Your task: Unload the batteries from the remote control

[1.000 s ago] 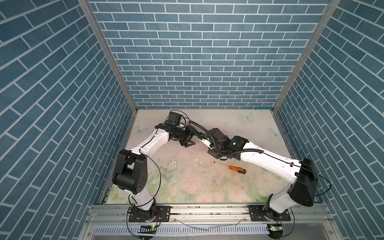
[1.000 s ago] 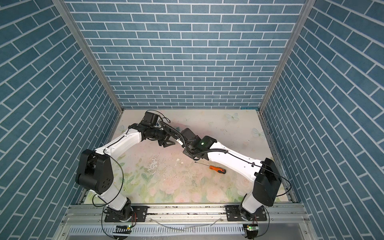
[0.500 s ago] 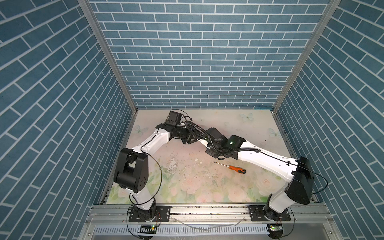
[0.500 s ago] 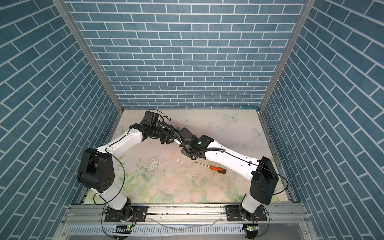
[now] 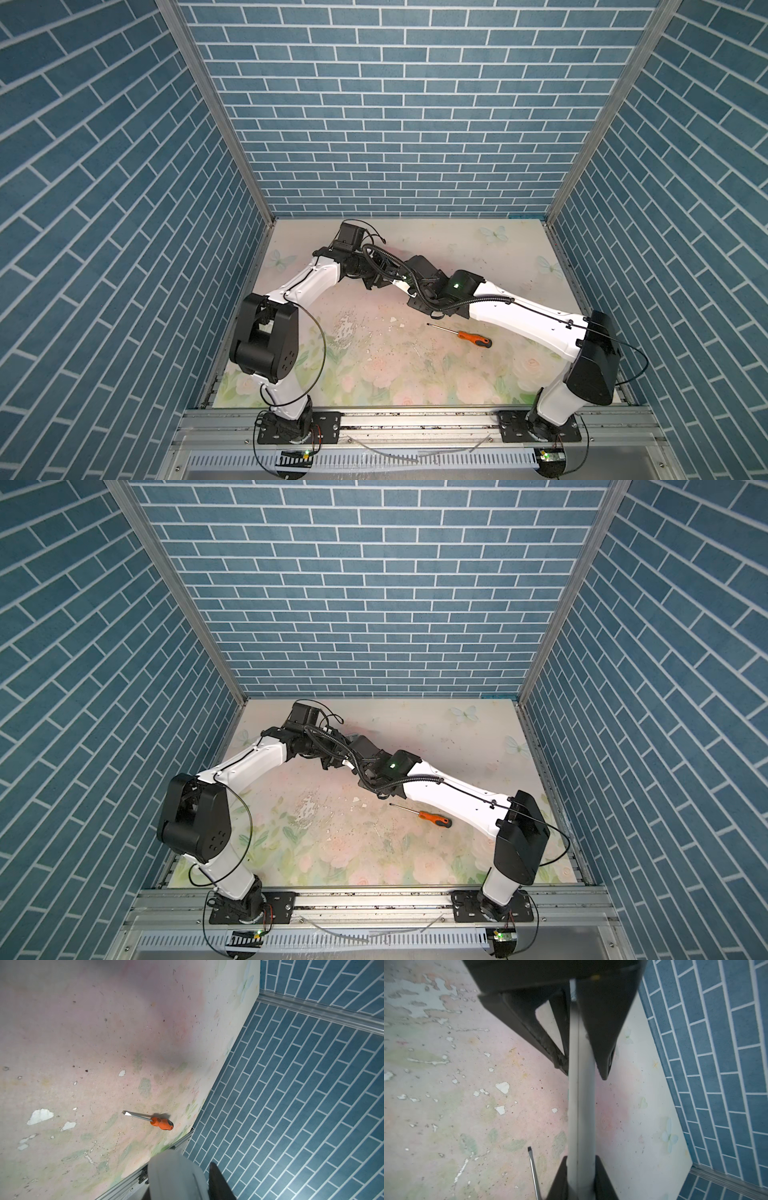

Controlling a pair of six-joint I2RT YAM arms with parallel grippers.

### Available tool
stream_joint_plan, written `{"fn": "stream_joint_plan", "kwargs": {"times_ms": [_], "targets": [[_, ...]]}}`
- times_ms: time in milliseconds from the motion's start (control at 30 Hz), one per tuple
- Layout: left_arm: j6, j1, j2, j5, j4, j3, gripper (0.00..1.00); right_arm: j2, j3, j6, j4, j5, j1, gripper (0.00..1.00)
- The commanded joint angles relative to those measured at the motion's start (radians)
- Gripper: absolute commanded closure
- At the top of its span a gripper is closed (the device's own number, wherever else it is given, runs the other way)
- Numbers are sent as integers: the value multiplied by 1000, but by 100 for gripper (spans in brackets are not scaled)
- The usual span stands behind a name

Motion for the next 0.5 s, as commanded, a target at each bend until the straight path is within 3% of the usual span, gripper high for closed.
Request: {"fn": "stream_joint_plan", "kwargs": {"times_ms": [0, 67, 100, 400, 467], "targets": [[48, -1, 11, 5, -15, 33, 79, 9, 53, -43, 3, 30, 13, 100], [48, -1, 13, 6, -17, 35, 97, 13, 51, -48, 6, 37, 17, 100], [49, -1, 12, 5, -17, 36, 100, 15, 51, -50, 6, 41, 19, 100], [47, -1, 5, 0, -11, 35, 100, 26, 44, -53, 32, 80, 26, 100], [43, -1, 3, -2, -2, 35, 100, 29, 45, -47, 33, 86, 25, 89]]}}
